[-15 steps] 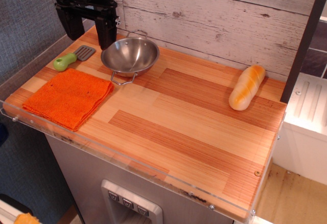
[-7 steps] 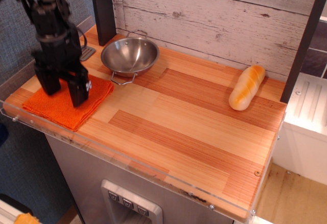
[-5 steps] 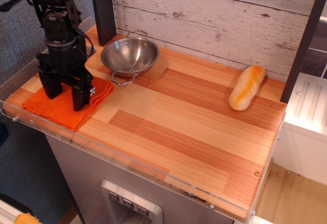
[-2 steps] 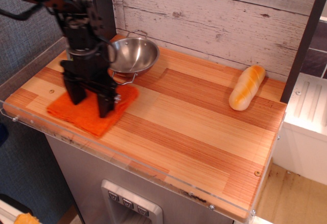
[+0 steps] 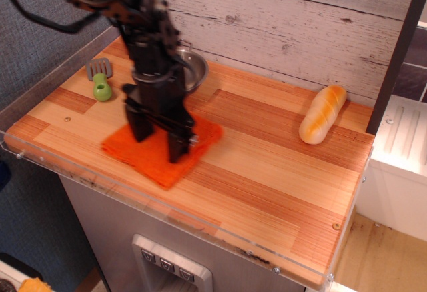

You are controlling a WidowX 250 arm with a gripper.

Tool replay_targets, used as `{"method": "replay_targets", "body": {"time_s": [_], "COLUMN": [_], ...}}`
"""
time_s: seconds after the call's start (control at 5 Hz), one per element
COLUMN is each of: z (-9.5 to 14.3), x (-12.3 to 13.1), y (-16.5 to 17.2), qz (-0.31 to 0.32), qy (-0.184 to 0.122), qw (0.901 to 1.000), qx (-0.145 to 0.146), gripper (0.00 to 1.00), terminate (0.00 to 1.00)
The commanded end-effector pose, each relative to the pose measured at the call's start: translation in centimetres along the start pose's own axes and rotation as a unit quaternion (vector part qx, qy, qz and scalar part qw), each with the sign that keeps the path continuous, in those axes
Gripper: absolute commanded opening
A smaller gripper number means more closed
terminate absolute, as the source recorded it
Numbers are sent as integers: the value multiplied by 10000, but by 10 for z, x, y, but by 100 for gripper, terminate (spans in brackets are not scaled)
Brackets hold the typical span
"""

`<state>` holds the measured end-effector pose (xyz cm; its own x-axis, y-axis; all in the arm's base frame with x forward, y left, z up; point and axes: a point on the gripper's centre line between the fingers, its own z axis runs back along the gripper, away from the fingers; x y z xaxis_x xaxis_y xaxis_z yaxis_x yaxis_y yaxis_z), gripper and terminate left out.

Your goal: Move orange cloth to the center

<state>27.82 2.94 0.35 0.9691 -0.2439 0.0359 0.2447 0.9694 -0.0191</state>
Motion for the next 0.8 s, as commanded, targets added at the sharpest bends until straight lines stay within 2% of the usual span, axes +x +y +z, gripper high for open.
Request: {"method": "replay_targets", "body": {"time_s": [0.0,0.2,0.4,0.6], "z": [-3,-4,3,20], "x": [0,0,0,7], "y": [-71,-83,-72,-48], "qz": [263,332,463,25], "qy": [-139,-122,-229,-576], "qw": [9984,9983,9986,9978], "qx": [-489,-457,-74,320], "gripper": [100,100,100,100], "terminate": [0,0,0,0]}}
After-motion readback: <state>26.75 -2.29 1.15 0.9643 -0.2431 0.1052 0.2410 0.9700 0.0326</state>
